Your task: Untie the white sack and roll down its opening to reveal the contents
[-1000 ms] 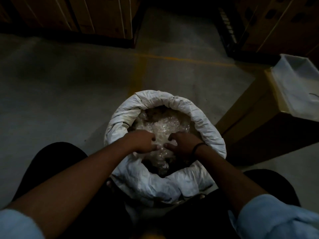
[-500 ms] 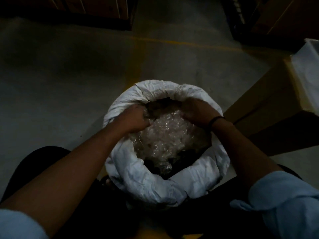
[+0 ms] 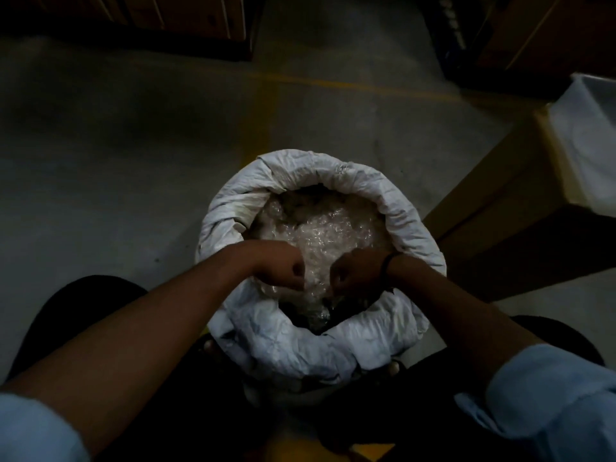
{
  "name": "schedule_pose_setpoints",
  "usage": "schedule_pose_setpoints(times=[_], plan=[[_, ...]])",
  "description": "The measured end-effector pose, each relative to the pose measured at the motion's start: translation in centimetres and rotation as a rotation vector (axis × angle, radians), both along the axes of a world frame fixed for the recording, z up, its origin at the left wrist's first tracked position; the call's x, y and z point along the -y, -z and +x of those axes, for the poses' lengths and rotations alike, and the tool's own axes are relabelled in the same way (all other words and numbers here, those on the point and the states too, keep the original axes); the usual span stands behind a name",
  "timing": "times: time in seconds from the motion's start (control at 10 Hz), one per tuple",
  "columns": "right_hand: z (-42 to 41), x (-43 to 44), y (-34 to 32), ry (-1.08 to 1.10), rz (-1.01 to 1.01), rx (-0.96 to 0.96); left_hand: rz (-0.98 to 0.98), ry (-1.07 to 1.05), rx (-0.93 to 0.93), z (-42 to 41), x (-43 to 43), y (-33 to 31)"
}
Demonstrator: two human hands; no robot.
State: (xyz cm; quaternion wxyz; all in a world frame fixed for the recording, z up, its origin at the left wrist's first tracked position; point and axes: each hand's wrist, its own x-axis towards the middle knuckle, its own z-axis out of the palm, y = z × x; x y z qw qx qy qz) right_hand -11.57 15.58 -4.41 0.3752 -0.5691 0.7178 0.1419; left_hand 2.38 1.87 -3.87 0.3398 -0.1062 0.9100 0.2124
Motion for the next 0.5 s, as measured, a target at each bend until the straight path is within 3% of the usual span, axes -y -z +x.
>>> schedule_pose_setpoints(times=[0.1,0.3,0.4,0.5], plan=[[0.9,-1.6,1.3,-0.097,0.234,-0.004,0.012,0.056,0.156,0.5,-1.0,0.6],[0.2,-2.7,1.7,-0.168,0.337,-0.042,-0.027,0.032,0.256,0.7,-0.4,0.8],[-0.8,-2.4,1.7,-0.162,0.324,-0.047,-0.011,-0.01,0.319,0.0,-0.1,0.8],[-0.9,-1.5,1.0,-0.117,0.122,-0.072,-0.014,-0.012,0.214,-0.3,-0.2,1.0]])
